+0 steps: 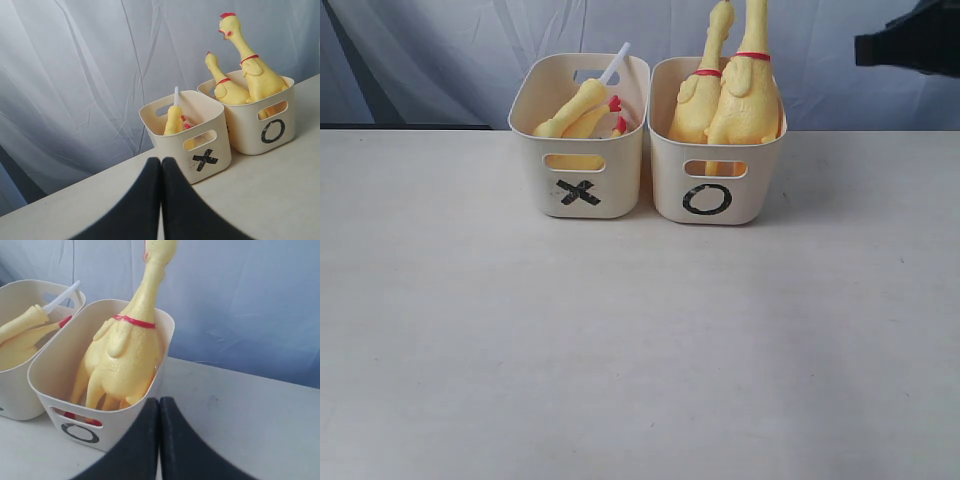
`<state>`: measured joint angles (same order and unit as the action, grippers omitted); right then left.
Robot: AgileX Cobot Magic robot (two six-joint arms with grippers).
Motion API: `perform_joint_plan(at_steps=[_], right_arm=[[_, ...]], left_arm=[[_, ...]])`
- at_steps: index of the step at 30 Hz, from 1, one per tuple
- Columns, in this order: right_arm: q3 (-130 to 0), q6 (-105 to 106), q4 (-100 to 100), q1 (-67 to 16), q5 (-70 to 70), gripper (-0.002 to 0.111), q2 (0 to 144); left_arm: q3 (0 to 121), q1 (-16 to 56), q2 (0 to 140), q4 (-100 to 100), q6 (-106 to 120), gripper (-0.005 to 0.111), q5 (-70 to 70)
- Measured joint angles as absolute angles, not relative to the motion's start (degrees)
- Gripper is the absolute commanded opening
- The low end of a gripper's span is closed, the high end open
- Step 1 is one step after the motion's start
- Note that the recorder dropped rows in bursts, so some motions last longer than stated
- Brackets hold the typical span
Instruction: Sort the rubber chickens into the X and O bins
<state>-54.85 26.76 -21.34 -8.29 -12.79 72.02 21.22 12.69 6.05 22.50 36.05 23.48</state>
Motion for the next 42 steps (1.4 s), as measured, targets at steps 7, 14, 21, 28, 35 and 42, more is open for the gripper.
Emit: perform_joint_plan(at_steps=[7, 14, 21, 28, 35, 42], right_arm=[[-40.0, 26.8, -25.3, -8.3, -6.2, -0.001, 61.0], [-31.7, 26.8, -28.5, -8.3, -3.8, -0.001, 50.5], [-29.1, 26.8, -30.3, -8.3, -5.4, -0.001, 38.8], [-29.1, 26.8, -30.5, -8.3, -8.8, -0.001, 27.4], [-29.1, 28.0, -34.0, -8.3, -10.4, -0.001, 18.0], [-29.1, 35.9, -38.3, -8.3, -13.4, -0.001, 11.2]], left_arm=[[21.2, 12.7, 6.0, 20.0, 36.0, 0.000, 23.5], [21.2, 12.7, 6.0, 19.6, 36.0, 0.000, 23.5], [21.2, 12.7, 6.0, 19.6, 36.0, 0.000, 23.5], [21.2, 12.7, 6.0, 19.6, 36.0, 0.000, 23.5], [21.2, 12.1, 5.4, 19.6, 36.0, 0.000, 23.5], [21.2, 4.4, 2.1, 19.6, 36.0, 0.000, 23.5]])
